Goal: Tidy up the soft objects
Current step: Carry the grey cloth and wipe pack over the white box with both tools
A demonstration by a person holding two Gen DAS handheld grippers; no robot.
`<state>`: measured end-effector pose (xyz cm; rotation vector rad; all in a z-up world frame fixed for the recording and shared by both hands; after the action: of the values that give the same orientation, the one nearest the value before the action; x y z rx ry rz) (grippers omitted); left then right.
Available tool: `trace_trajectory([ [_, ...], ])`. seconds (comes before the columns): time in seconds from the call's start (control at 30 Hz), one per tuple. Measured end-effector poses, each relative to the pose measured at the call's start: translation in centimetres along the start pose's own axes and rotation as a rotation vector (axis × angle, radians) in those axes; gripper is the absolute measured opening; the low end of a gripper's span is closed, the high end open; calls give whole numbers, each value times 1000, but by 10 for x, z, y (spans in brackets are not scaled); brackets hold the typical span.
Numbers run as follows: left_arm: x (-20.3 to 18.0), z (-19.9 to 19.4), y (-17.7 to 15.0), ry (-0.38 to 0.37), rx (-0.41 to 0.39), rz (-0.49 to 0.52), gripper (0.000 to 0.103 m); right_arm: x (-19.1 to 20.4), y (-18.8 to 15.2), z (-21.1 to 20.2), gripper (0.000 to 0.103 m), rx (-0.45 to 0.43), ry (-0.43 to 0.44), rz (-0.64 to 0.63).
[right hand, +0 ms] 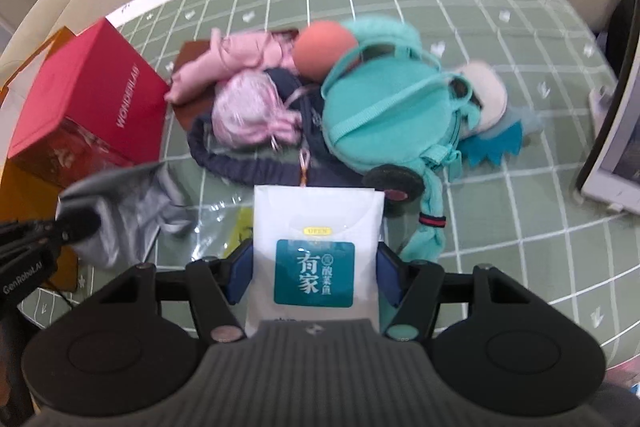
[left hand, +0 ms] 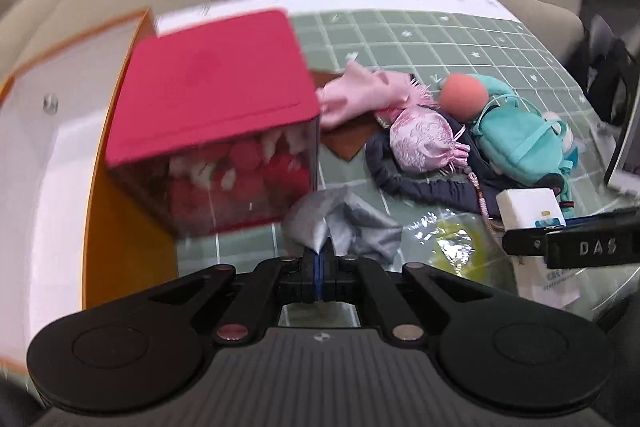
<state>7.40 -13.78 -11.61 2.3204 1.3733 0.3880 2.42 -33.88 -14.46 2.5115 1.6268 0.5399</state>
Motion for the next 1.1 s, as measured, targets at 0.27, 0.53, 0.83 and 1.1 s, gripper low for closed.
trace_trajectory([
  [0.27,-3,-19,9,-26,49,-6,0,6,8,-22,62,-43,-37,50],
  [0.53,4,-38,21,-43,74,-41,0,13,16,-46,62,-80,-85,90],
  [0.83,32,-84,53,-128,38,-36,0,59,32,-99,62,-179,-31,41],
  [1.1,89,-137,72,-123,-64,-68,0,118,33,-137,62,-251,37,-44],
])
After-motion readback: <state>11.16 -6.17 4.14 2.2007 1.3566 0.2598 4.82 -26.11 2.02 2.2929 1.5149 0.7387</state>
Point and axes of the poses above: each gripper's, at about its wrist camera, not at the fingertips, and z roughly the way its jaws point, x to its left, y to its top, the point moved 5 cm from there along z, roughly the way its jaws point, and after that the axes turned 7 degrees about z, right-handed, at the moved point
